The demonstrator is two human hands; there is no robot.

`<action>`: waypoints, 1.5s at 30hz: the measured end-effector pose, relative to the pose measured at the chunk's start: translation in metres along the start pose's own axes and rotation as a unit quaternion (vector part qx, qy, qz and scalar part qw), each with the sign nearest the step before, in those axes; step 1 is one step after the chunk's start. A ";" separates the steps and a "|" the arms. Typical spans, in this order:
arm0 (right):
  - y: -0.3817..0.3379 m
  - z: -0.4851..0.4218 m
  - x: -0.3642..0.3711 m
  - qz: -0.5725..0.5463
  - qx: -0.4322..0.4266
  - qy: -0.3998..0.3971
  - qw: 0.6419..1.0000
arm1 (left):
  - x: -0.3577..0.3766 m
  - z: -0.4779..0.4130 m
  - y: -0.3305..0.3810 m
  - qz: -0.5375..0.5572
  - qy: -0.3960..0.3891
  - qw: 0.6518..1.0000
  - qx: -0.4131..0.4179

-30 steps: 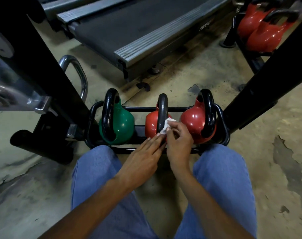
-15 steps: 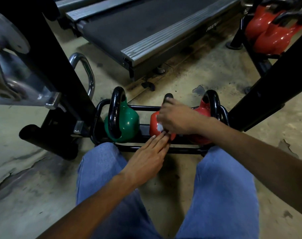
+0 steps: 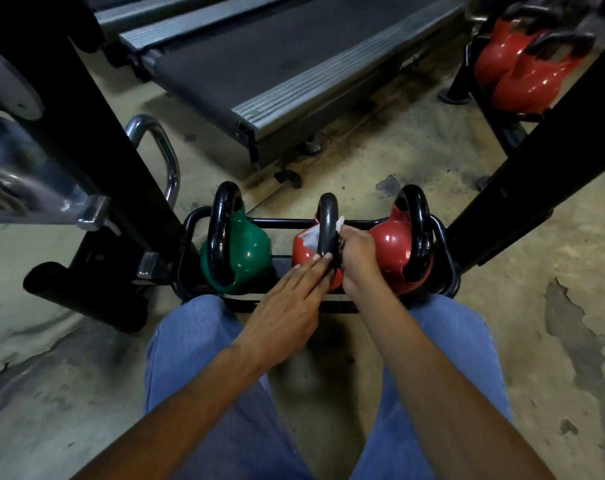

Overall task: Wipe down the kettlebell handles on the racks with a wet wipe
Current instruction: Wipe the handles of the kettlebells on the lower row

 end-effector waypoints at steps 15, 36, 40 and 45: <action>-0.043 0.003 -0.002 0.194 -0.242 0.104 0.945 | -0.011 -0.026 -0.007 -0.012 -0.014 1.000 0.014; -0.104 -0.015 0.013 0.536 -0.418 -0.102 0.726 | -0.006 -0.032 -0.004 0.007 -0.020 1.000 0.000; -0.054 0.005 -0.016 0.308 -0.302 0.067 0.900 | -0.021 -0.046 -0.005 0.027 0.015 0.999 -0.006; -0.047 -0.036 0.002 0.195 -0.149 0.072 0.967 | -0.032 -0.057 -0.012 0.041 -0.002 0.999 -0.024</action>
Point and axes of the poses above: each hand's wrist, its own z-axis away from the middle knuckle, its own x-axis out of the palm, y = z × x, the point moved 7 cm from there along -z, towards the middle knuckle, and after that the axes turned 12 degrees about z, right-handed, at the moved point
